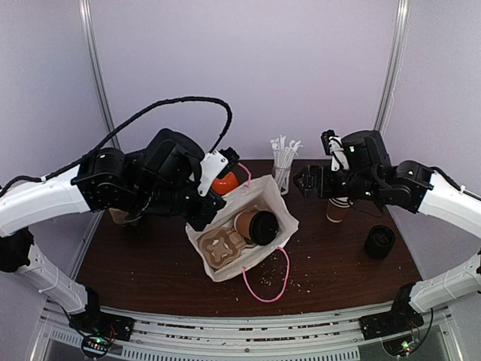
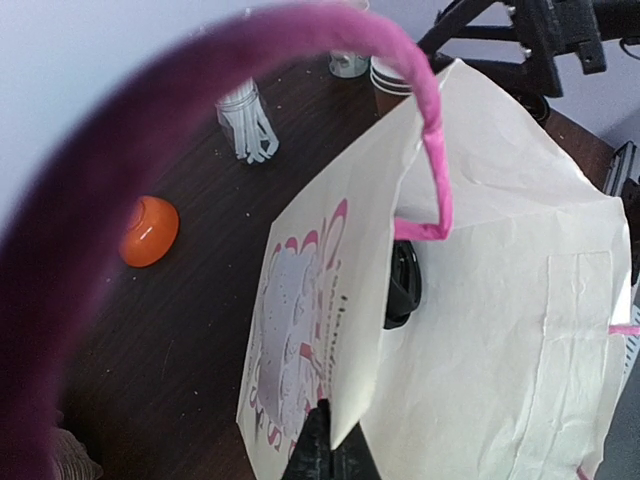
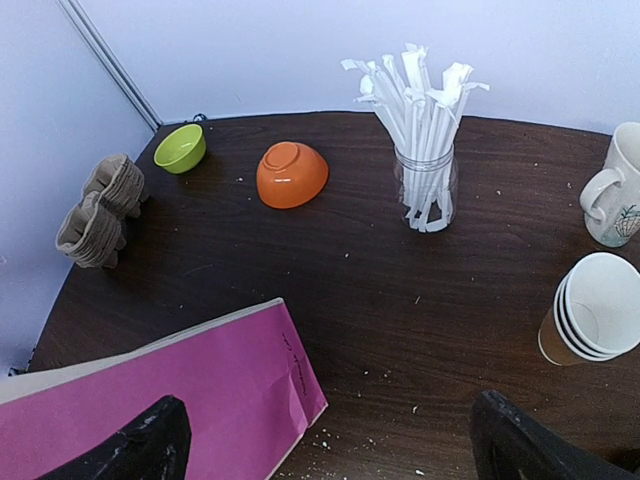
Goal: Pack the takeout coffee
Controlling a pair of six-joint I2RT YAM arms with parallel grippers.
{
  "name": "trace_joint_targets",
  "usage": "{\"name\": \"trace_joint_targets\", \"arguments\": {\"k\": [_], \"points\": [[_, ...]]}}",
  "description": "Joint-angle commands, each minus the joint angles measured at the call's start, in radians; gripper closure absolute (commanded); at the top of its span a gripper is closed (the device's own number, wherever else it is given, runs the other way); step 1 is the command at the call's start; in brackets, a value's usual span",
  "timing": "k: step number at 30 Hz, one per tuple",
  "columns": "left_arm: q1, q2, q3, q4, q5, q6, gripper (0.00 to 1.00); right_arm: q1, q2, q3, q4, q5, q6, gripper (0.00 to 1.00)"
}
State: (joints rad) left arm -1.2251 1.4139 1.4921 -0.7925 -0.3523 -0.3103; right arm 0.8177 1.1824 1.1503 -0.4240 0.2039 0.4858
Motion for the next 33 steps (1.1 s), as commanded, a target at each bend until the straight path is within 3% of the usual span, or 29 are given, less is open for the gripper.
{"name": "trace_joint_targets", "arguments": {"k": [1,33], "points": [[-0.03,0.005,-0.023,0.075,-0.04,-0.003,1.0,-0.005,0.026,-0.024,0.027,0.036,0.005,0.0],[-0.265,0.095,0.02,0.087,-0.125,-0.117,1.0,-0.024,0.017,-0.18,0.099,0.101,0.052,0.0]]}}
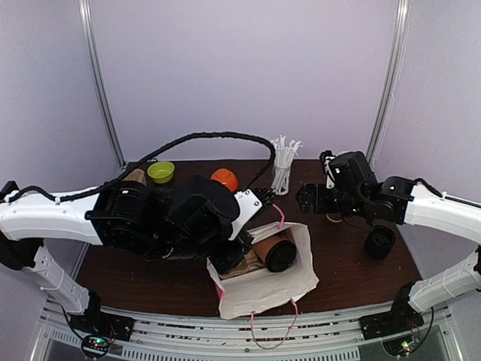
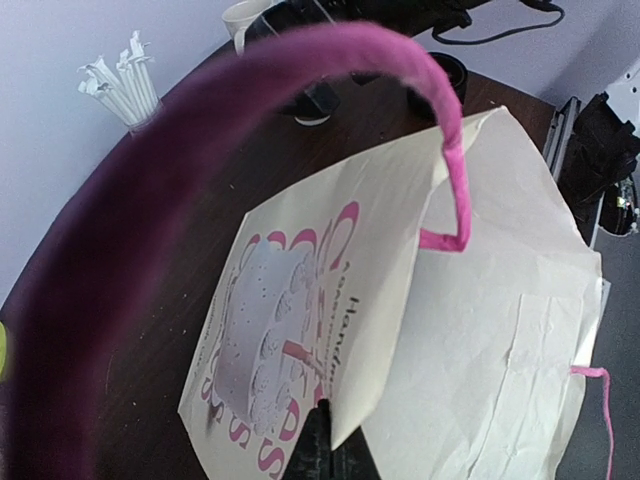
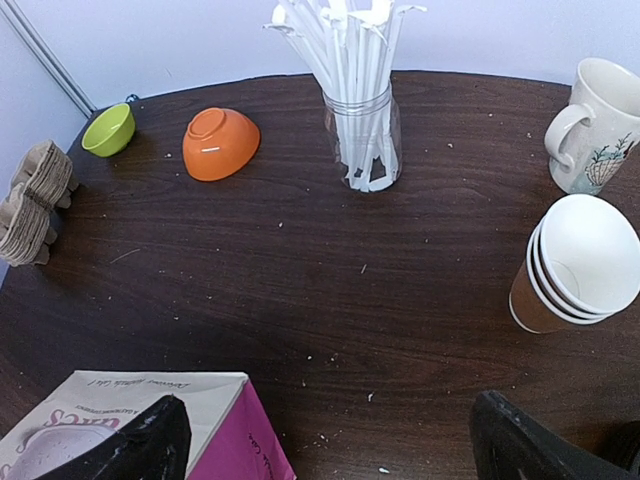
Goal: Pack the takeout coffee
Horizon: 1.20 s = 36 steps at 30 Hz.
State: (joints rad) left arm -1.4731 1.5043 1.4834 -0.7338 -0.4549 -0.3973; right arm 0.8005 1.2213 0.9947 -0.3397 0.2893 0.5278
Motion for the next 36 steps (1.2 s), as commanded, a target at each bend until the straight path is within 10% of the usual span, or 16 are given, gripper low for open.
{"name": "trace_joint_targets", "arguments": {"k": [1,13,30,36], "points": [[-0.018,0.006,0.031,0.028,-0.023,-0.032,1.0,-0.007,-0.024,-0.027,0.017,0.015,0.01,0.0],[-0.003,0.014,0.073,0.009,-0.069,-0.057,1.0,-0.01,-0.045,-0.02,0.007,0.006,0.011,0.0],[0.347,0.053,0.114,-0.003,0.362,-0.278,1.0,-0.052,-0.128,0.119,-0.126,0.012,-0.086,0.0],[0.379,0.116,0.156,-0.012,0.416,-0.299,1.0,-0.053,-0.111,0.33,-0.224,-0.225,-0.251,0.02]]}}
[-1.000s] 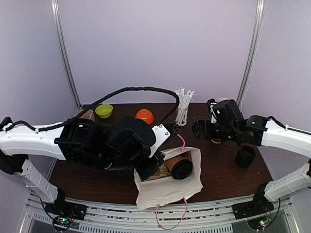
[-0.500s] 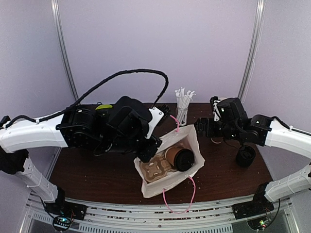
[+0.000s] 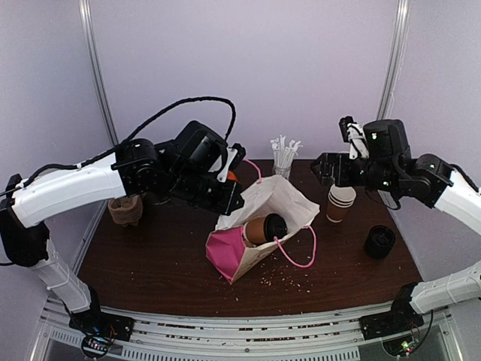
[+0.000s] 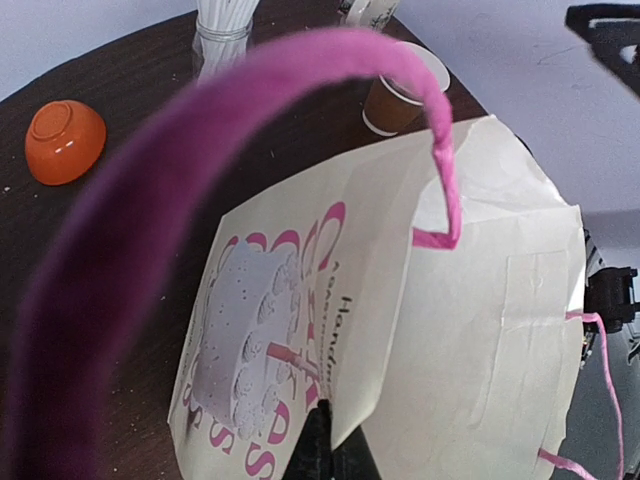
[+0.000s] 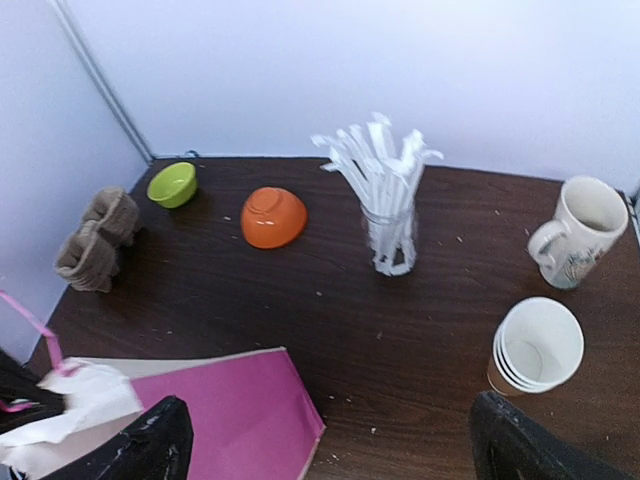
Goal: Pack the takeout coffee
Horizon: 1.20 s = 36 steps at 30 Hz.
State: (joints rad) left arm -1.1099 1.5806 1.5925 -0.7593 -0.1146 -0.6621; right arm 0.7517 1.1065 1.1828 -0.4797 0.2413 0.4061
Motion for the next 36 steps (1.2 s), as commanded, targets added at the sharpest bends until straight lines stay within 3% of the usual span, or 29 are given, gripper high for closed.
{"name": "trace_joint_targets", "arguments": {"k": [1,3,6,13,23,36], "points": [[0.017,0.05,0.064,0.013,0.081,-0.033,1.0,-0.002,0.028,0.183,-0.118,-0.253,-0.148,0.03],[0.018,0.069,0.088,0.009,0.087,-0.028,1.0,0.031,0.078,0.26,-0.193,-0.342,-0.178,0.06],[0.018,0.092,0.127,-0.004,0.079,-0.023,1.0,0.12,0.131,0.328,-0.268,-0.356,-0.206,0.06],[0.018,0.086,0.153,-0.012,0.053,-0.025,1.0,0.197,0.255,0.361,-0.372,-0.264,-0.22,0.12],[0.018,0.063,0.105,0.032,0.055,-0.052,1.0,0.277,0.361,0.277,-0.303,-0.148,-0.24,0.15],[0.011,0.072,0.087,0.072,0.078,-0.066,1.0,0.281,0.32,-0.018,-0.029,0.032,-0.04,0.17]]}}
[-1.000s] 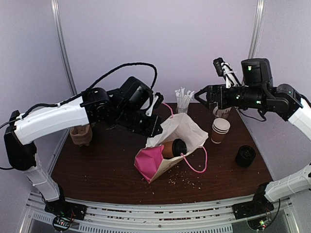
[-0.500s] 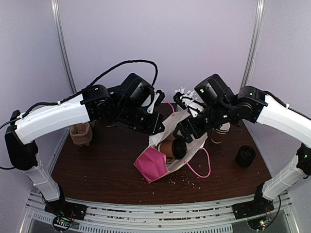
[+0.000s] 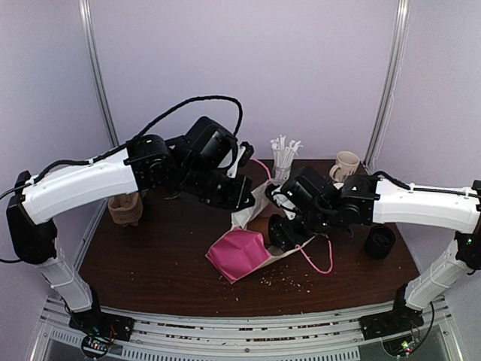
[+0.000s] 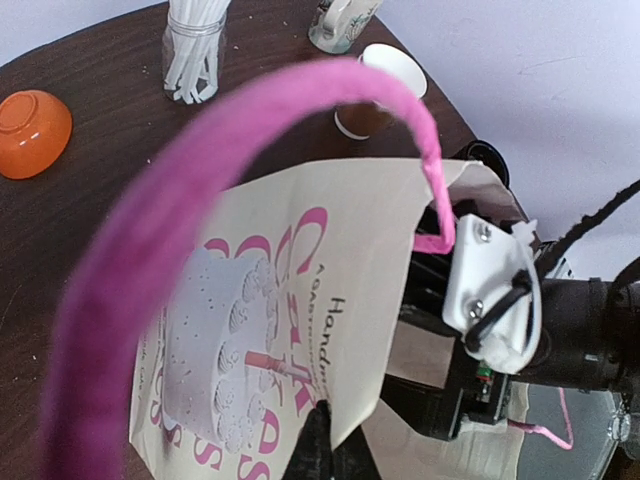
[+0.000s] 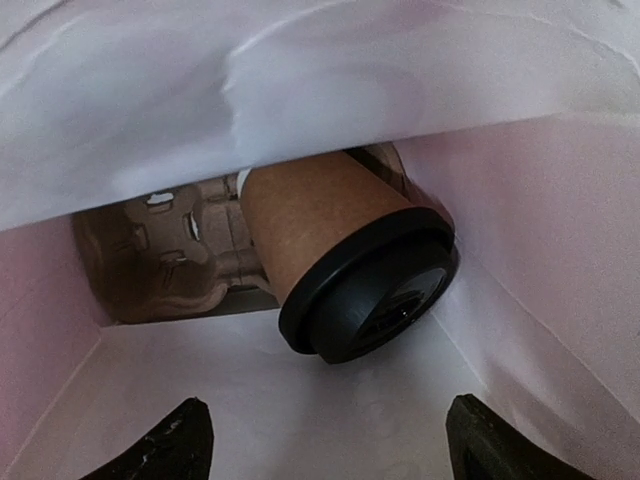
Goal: Pack the takeout coffee
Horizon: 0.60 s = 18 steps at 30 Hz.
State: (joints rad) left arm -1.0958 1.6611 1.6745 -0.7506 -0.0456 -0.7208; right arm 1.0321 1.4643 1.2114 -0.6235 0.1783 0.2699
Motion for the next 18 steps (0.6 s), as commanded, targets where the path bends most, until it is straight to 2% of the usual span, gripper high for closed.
{"name": "trace_joint_targets", "arguments": {"k": [1,9,15,18], "points": [[-0.006,-0.005,0.008,0.064,0.01,-0.007,1.0,0.001,-0.039,-0.067,0.135,0.106,0.112,0.17],[-0.014,0.006,0.01,0.063,0.017,-0.008,1.0,0.002,0.031,-0.09,0.199,0.18,0.199,0.17],[-0.015,0.004,0.006,0.064,0.02,-0.008,1.0,0.004,0.108,-0.061,0.184,0.208,0.233,0.29],[-0.015,0.003,0.001,0.064,0.018,-0.007,1.0,0.003,0.123,-0.059,0.191,0.229,0.245,0.41]]}}
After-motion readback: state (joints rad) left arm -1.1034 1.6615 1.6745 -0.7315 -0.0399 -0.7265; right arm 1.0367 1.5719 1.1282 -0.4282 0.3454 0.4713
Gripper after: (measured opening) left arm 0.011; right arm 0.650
